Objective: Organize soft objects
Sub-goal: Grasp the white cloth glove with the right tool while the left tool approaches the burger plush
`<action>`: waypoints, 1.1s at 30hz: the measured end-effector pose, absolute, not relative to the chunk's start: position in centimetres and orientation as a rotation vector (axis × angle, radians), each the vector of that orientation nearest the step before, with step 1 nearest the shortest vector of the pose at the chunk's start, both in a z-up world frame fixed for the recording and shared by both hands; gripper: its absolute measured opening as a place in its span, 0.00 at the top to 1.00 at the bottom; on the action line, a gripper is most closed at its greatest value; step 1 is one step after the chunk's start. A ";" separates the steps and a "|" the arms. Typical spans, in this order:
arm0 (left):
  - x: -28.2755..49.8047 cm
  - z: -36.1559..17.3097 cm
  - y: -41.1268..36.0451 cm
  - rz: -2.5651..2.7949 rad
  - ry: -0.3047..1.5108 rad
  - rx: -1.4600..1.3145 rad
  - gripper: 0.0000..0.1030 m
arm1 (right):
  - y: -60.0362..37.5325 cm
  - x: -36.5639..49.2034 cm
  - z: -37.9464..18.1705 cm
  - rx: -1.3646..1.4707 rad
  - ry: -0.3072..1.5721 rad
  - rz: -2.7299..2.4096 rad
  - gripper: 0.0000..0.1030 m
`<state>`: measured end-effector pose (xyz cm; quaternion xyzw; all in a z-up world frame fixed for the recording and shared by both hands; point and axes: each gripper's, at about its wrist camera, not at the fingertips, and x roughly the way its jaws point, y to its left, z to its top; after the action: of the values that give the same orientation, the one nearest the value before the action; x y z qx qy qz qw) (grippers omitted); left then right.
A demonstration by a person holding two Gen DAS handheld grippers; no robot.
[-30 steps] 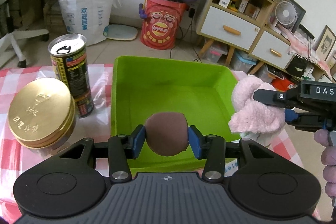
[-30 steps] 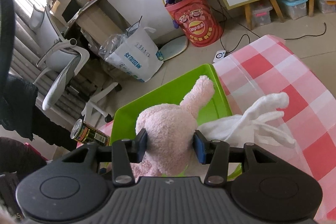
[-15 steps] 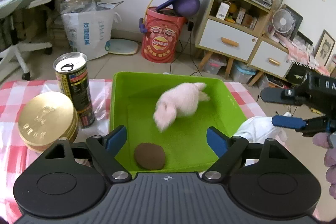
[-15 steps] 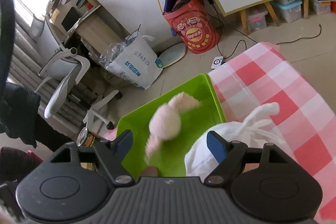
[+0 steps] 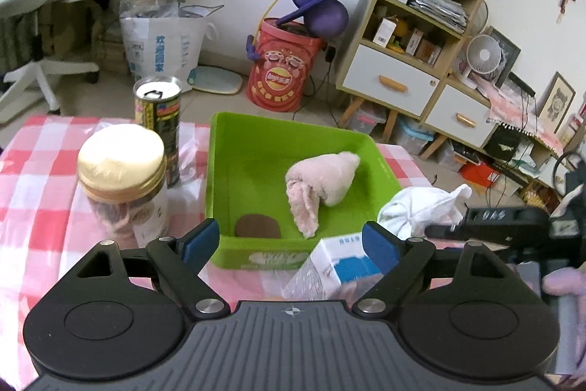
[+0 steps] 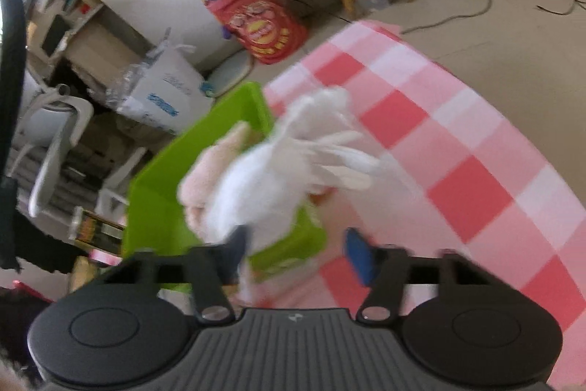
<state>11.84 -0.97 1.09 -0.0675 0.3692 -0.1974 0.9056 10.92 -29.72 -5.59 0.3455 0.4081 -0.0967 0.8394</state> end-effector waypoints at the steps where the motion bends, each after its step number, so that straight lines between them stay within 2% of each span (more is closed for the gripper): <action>1: 11.7 1.1 -0.8 -0.406 0.765 -0.145 0.19 | -29.9 10.7 -6.0 0.735 0.869 -0.211 0.75; 3: 11.4 0.8 -0.5 -0.400 0.778 -0.152 0.19 | -30.1 10.2 -6.6 0.737 0.873 -0.209 0.80; 10: 10.4 0.3 0.0 -0.385 0.817 -0.149 0.19 | -31.1 8.1 -7.1 0.775 0.884 -0.190 0.78; 15: 9.6 0.3 0.2 -0.369 0.845 -0.131 0.16 | -31.1 6.5 -5.5 0.781 0.863 -0.171 0.56; 21: 8.2 1.1 1.1 -0.337 0.857 -0.124 0.11 | -30.5 4.5 -2.0 0.734 0.791 -0.140 0.40; 27: 6.7 1.6 1.5 -0.315 0.859 -0.135 0.07 | -29.6 2.6 0.9 0.688 0.724 -0.112 0.29; 33: 5.7 0.0 0.6 -0.333 0.825 -0.112 0.07 | -28.9 2.2 0.0 0.683 0.690 -0.108 0.26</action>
<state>5.74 0.60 0.03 -0.0541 0.3989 -0.1612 0.9011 2.17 -28.87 0.03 0.3282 0.3314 -0.0517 0.8830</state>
